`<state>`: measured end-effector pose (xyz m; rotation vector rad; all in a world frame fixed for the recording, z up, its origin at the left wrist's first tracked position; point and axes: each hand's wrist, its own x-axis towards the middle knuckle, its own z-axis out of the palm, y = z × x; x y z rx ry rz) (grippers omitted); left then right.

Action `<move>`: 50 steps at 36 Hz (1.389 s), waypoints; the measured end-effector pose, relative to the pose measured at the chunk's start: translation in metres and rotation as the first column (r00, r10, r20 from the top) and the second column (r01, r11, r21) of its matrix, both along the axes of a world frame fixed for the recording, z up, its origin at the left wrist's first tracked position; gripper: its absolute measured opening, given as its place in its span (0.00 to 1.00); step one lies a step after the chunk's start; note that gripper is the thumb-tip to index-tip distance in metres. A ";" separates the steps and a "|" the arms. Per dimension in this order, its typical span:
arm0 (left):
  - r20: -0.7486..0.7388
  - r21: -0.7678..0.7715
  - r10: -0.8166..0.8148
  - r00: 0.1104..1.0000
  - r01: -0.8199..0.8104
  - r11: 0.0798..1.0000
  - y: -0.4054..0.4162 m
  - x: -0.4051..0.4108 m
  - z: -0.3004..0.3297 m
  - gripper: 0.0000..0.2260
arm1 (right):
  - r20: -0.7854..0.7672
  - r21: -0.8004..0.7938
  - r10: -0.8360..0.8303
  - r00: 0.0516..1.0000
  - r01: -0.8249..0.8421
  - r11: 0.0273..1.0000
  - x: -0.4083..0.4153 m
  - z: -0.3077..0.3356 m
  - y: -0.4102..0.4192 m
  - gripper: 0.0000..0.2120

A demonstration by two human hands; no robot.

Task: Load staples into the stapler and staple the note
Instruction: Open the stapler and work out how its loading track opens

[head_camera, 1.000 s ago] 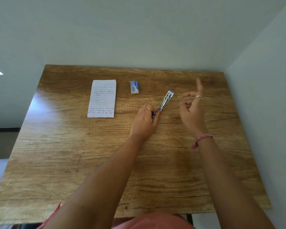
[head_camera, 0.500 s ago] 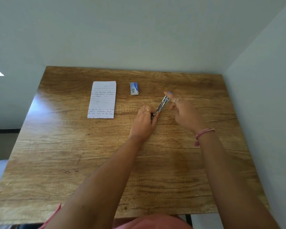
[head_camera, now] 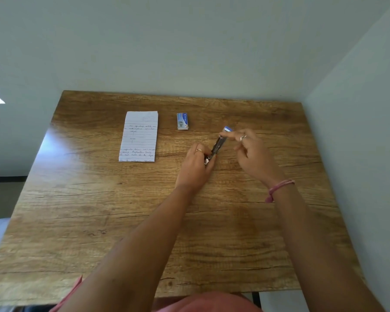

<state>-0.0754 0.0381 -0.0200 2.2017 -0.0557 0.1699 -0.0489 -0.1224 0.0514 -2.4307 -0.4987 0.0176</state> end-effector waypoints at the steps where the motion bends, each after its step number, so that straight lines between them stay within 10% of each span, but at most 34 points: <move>1: 0.000 0.001 0.001 1.000 -0.001 1.000 0.000 0.000 0.000 0.06 | 0.027 0.010 0.040 0.999 -0.040 0.999 -0.001 0.001 0.000 0.25; 7: -0.011 -0.005 0.009 1.000 -0.009 1.000 0.000 0.001 0.000 0.06 | 0.127 -0.157 0.052 0.991 -0.031 0.987 -0.002 0.009 -0.001 0.29; 12: 0.001 -0.020 0.015 1.000 -0.015 1.000 0.001 0.000 0.000 0.05 | 0.224 0.120 -0.046 0.974 0.019 0.993 -0.009 0.015 0.002 0.40; 17: 0.003 -0.023 0.023 1.000 -0.023 0.999 0.000 0.000 0.000 0.06 | 0.051 -0.439 0.142 0.988 -0.106 0.892 -0.014 0.009 -0.001 0.40; 22: -0.009 -0.027 0.024 1.000 -0.024 0.999 0.000 0.000 0.000 0.06 | 0.164 -0.191 0.044 0.985 -0.012 0.981 -0.012 0.012 -0.002 0.30; 26: -0.015 -0.036 0.022 1.000 -0.022 0.999 0.000 0.000 0.001 0.06 | 0.064 -0.402 0.125 0.990 -0.089 0.912 -0.014 0.012 0.001 0.35; 30: -0.014 -0.032 0.020 1.000 -0.021 0.999 0.000 0.000 0.000 0.06 | 0.142 -0.164 0.033 0.989 -0.010 0.986 -0.008 0.013 -0.002 0.32; 34: -0.024 -0.035 0.015 1.000 -0.016 0.999 0.000 -0.001 0.001 0.06 | 0.045 -0.377 0.086 0.995 -0.062 0.924 -0.007 0.007 -0.006 0.33; 40: -0.019 -0.019 0.018 1.000 -0.019 1.000 0.000 0.000 0.002 0.07 | 0.071 -0.233 0.031 0.997 -0.013 0.973 -0.006 0.002 -0.001 0.30; 50: -0.001 0.015 0.015 1.000 -0.015 1.000 0.000 -0.001 0.006 0.08 | -0.301 0.017 -0.096 0.949 0.105 0.994 0.014 -0.006 -0.002 0.32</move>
